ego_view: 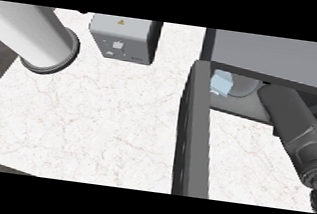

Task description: Pick up the milk, place it into the microwave and close the microwave

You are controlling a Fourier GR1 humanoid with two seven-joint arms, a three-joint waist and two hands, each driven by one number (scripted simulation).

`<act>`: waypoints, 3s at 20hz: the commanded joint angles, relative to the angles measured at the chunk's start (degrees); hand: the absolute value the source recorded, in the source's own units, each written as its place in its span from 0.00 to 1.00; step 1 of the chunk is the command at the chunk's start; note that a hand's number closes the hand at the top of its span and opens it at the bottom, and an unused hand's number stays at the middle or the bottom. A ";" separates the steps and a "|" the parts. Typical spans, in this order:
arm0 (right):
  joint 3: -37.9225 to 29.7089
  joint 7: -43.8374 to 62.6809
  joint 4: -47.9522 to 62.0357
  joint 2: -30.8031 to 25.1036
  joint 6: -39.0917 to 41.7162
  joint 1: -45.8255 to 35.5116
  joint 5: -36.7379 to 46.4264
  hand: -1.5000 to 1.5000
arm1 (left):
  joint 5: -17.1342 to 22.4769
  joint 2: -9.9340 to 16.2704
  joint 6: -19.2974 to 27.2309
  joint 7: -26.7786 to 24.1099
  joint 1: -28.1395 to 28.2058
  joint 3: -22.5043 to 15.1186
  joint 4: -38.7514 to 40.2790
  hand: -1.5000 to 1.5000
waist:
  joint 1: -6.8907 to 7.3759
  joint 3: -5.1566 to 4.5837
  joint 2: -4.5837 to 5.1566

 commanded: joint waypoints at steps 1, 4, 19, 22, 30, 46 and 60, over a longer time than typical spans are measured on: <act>0.47 -1.71 -0.24 0.10 1.91 -0.93 0.55 0.00 | -0.42 0.42 -0.51 0.09 -0.24 -0.28 0.24 0.00 | 0.24 -0.02 -0.34; -0.62 -3.96 -1.30 1.40 3.80 -0.82 -0.64 0.00 | -0.61 1.09 -2.21 -0.16 -0.70 -1.22 2.48 0.00 | 0.36 0.00 0.00; -8.54 -12.96 -2.46 4.36 22.83 0.46 -9.33 0.00 | -4.06 -0.67 -7.94 -0.69 -2.00 -9.99 2.15 0.00 | -2.38 -0.04 -1.26; -10.30 -14.49 -2.64 3.98 28.79 0.69 -11.34 0.00 | -5.77 -2.43 -6.87 -1.15 -3.56 -11.40 3.54 0.00 | -3.78 -0.13 -1.81; -14.00 -18.29 -2.22 5.49 40.27 6.31 -15.85 0.00 | -8.85 -4.46 -5.51 1.64 -4.21 -19.14 1.98 1.00 | -6.15 -0.21 -2.94; -9.23 -24.36 -14.69 11.29 51.82 27.17 -17.21 0.00 | -15.91 -4.56 2.82 7.52 -8.06 -34.65 3.30 1.00 | -9.54 -0.42 -4.57; -6.74 -17.49 -42.40 6.51 60.69 50.61 -22.43 0.00 | -32.80 -4.57 10.42 -0.86 -23.98 -49.77 21.93 1.00 | -10.16 -0.47 -4.36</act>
